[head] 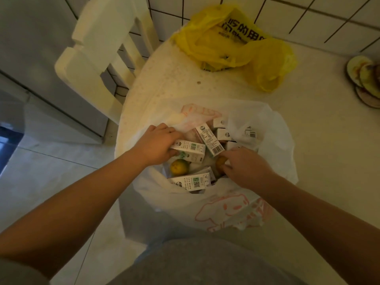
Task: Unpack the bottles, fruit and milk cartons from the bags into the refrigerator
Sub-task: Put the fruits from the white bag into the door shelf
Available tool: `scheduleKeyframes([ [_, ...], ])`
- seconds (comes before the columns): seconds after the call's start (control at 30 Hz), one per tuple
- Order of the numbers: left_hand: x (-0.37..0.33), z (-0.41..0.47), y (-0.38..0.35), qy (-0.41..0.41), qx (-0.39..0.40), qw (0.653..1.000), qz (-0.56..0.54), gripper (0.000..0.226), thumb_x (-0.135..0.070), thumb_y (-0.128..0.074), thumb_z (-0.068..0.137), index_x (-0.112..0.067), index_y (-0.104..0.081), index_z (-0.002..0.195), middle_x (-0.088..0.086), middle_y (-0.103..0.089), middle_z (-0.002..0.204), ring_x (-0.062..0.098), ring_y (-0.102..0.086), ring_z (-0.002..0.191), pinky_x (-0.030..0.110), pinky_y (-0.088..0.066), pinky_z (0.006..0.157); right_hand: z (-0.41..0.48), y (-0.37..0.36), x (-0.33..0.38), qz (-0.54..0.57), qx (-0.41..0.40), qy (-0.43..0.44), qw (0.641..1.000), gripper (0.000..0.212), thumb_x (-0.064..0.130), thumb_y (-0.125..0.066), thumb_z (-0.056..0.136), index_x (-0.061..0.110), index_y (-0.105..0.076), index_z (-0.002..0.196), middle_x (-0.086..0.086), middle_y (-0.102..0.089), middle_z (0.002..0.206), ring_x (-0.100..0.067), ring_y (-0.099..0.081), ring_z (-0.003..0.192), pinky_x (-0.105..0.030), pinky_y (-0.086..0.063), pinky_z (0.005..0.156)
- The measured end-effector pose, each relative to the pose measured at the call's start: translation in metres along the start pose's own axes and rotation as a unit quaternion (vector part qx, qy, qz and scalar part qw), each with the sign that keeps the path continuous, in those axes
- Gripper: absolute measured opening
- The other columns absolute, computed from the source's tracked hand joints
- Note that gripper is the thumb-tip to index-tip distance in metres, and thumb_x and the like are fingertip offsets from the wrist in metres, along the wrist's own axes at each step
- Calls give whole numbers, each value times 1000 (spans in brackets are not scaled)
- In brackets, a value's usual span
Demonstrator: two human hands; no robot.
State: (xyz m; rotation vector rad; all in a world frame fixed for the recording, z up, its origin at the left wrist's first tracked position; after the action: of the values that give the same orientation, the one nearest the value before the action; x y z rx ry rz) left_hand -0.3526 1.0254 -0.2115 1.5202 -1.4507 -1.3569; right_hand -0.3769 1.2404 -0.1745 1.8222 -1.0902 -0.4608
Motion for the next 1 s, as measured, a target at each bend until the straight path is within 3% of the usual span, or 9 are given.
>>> scheduleKeyframes([
  [0.13,-7,-13,3,54,-60,997,6,45,-40,-62,91,-24,-55,132,2,-59,130,29,-48,119,43,-40,93,3,-6,3,-75,23,-49,996,33,40,-42,98,18,-61,113,-7,-65,106,-25,-58,98,-37,-48,82],
  [0.23,-27,-24,13,79,-99,991,-29,31,-37,-62,91,-19,-60,116,6,-59,116,29,-55,102,40,-48,80,7,-14,7,-125,33,-69,989,32,42,-46,96,20,-56,116,-7,-65,114,-30,-55,110,-41,-43,91],
  [0.3,-37,-29,9,106,-47,991,-68,24,-42,-62,91,-21,-59,104,2,-61,104,24,-60,90,36,-52,70,11,-16,7,-142,34,-82,986,32,41,-50,94,22,-55,119,-7,-65,118,-31,-55,114,-43,-41,95],
  [0.37,-42,-31,-1,149,25,985,-83,30,-52,-66,86,-24,-58,94,-3,-61,93,20,-60,81,32,-51,65,14,-16,8,-157,28,-90,983,30,40,-53,93,24,-56,118,-6,-66,116,-30,-56,112,-43,-39,95],
  [0.47,-44,-31,-8,204,67,973,-83,40,-59,-71,79,-24,-55,89,-4,-57,86,19,-56,76,30,-46,62,18,-18,9,-159,16,-101,982,26,37,-56,93,24,-57,115,-4,-67,110,-27,-59,106,-40,-39,90],
  [0.7,-39,-28,-22,262,101,956,-80,53,-67,-69,77,-21,-65,104,-2,-64,96,19,-64,82,30,-52,64,17,-22,4,-84,-3,-113,990,28,41,-59,85,33,-57,112,3,-67,99,-23,-60,96,-39,-37,86],
  [0.87,-31,-35,-26,263,87,943,-187,42,-44,-72,82,-21,-67,117,-2,-68,102,17,-66,83,33,-59,72,2,-14,-1,16,-46,-115,992,42,46,-65,82,37,-56,122,5,-67,107,-21,-58,104,-40,-36,96],
  [1.0,-36,-45,-13,255,39,931,-258,34,-35,-74,82,-23,-67,112,1,-70,106,17,-66,83,33,-59,72,-23,3,1,104,-140,-104,979,51,45,-67,82,38,-52,131,5,-65,117,-22,-53,113,-42,-34,101],
])
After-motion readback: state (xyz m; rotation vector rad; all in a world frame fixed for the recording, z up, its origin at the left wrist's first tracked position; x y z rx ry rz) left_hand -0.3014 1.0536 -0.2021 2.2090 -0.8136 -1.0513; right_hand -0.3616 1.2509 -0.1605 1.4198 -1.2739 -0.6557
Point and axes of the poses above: each hand's wrist, its own z-axis towards the middle knuckle, its own y-axis out of the back of the hand, x = y × z, the point moved 7 cm from there along z, towards the middle knuckle
